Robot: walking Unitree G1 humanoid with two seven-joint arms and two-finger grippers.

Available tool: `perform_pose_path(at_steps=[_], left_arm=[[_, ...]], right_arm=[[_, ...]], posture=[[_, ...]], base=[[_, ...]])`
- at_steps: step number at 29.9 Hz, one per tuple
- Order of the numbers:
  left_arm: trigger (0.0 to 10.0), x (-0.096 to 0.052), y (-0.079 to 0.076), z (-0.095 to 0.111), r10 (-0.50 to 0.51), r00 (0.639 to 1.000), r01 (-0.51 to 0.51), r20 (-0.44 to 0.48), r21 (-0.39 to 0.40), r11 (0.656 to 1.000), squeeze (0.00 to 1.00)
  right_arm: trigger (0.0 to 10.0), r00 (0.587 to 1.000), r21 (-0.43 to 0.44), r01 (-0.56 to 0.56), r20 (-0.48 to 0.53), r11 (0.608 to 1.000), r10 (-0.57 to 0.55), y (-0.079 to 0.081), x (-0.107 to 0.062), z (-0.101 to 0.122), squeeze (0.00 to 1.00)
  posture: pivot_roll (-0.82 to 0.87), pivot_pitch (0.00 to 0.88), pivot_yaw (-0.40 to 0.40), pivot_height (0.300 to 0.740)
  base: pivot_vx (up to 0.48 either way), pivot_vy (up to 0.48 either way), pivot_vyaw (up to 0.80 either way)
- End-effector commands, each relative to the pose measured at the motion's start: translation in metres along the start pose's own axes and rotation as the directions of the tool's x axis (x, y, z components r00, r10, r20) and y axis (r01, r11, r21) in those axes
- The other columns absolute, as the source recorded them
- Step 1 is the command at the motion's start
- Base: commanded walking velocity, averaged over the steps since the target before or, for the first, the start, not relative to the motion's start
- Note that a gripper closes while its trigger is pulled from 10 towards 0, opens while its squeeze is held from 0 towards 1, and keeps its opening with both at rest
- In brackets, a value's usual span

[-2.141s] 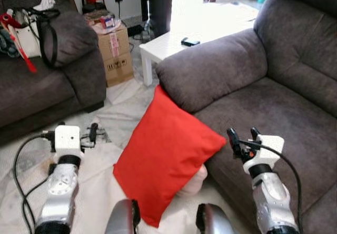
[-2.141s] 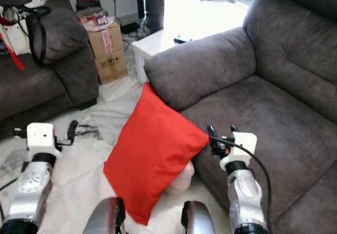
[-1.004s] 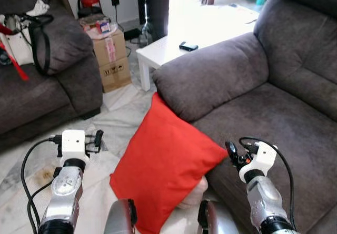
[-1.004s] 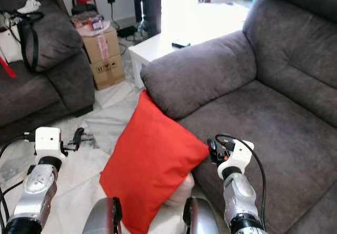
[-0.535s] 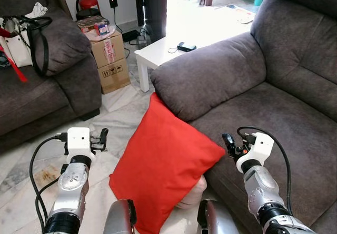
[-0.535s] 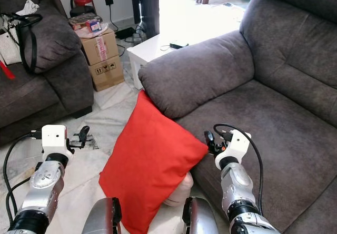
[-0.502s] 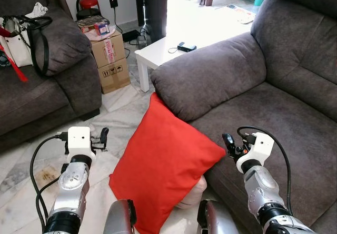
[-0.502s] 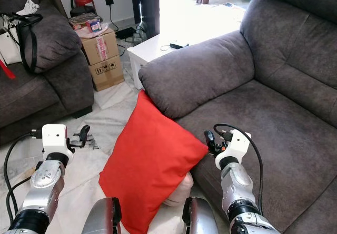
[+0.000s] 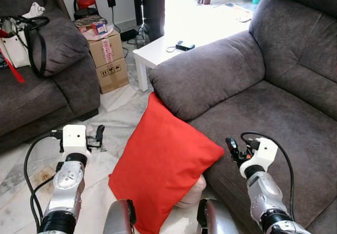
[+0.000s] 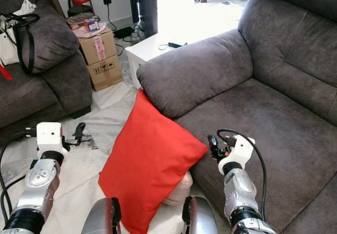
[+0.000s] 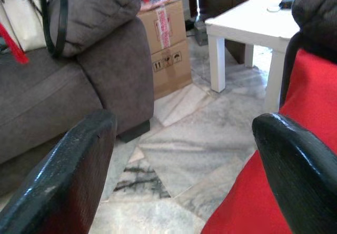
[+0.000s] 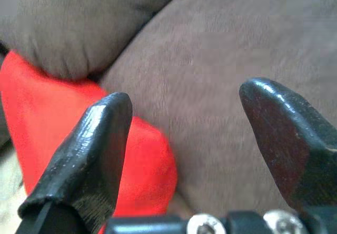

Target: Move the pillow to the sofa from floor

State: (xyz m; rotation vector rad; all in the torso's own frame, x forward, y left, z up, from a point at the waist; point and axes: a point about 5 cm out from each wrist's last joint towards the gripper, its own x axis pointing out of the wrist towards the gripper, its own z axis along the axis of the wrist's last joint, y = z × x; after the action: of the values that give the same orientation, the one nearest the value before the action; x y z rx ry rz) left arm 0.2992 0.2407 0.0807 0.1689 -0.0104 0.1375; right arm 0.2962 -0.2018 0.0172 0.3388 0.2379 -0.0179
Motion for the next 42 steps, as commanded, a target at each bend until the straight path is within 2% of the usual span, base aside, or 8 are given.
perform_pose_path(at_steps=[1, 3, 7, 17, 20, 30, 42], left_arm=[[10.0, -0.002, 0.009, 0.002, 0.023, 1.0, -0.023, 0.006, 0.009, 1.0, 0.0], [10.0, -0.005, 0.013, 0.002, 0.025, 1.0, -0.025, 0.008, 0.013, 1.0, 0.0], [10.0, -0.007, 0.014, 0.002, 0.022, 1.0, -0.022, 0.008, 0.016, 1.0, 0.0], [10.0, -0.005, 0.022, 0.007, 0.033, 0.999, -0.033, 0.02, 0.041, 0.999, 0.0], [10.0, -0.008, 0.018, 0.007, 0.026, 1.0, -0.027, 0.017, 0.039, 0.999, 0.0], [10.0, 0.0, 0.013, 0.009, 0.012, 1.0, -0.013, 0.02, 0.026, 1.0, 0.0], [10.0, -0.002, 0.002, 0.007, -0.014, 1.0, 0.014, 0.014, 0.014, 1.0, 0.0]], right_arm=[[10.0, 0.999, -0.018, -0.029, -0.017, 0.999, 0.028, 0.005, -0.001, -0.005, 0.0], [10.0, 0.998, -0.03, -0.052, -0.03, 0.998, 0.051, 0.012, 0.0, -0.009, 0.0], [10.0, 0.998, -0.024, -0.055, -0.025, 0.998, 0.054, 0.013, 0.0, -0.009, 0.0], [10.0, 0.997, -0.008, -0.059, -0.045, 0.998, 0.058, 0.019, 0.002, -0.012, 0.0], [10.0, 0.998, -0.015, -0.052, -0.04, 0.999, 0.052, 0.016, 0.003, -0.009, 0.0], [10.0, 0.999, -0.014, -0.045, -0.007, 0.999, 0.045, 0.017, 0.007, 0.0, 0.0], [10.0, 1.0, -0.019, -0.019, 0.008, 1.0, 0.019, 0.008, 0.007, 0.006, 0.0]], posture=[[0.11, 0.144, -0.015, 0.592], [0.12, 0.155, -0.005, 0.592], [0.12, 0.158, 0.002, 0.592], [0.17, 0.138, -0.001, 0.592], [0.15, 0.115, 0.005, 0.592], [0.12, 0.103, -0.003, 0.592], [0.11, 0.122, -0.007, 0.592]], base=[[0.0, 0.0, 0.0], [0.0, 0.0, 0.67], [0.0, 0.0, 0.8], [0.0, 0.0, 0.0], [0.0, 0.0, 0.0], [0.203, 0.0, 0.0], [0.243, 0.0, 0.0]])
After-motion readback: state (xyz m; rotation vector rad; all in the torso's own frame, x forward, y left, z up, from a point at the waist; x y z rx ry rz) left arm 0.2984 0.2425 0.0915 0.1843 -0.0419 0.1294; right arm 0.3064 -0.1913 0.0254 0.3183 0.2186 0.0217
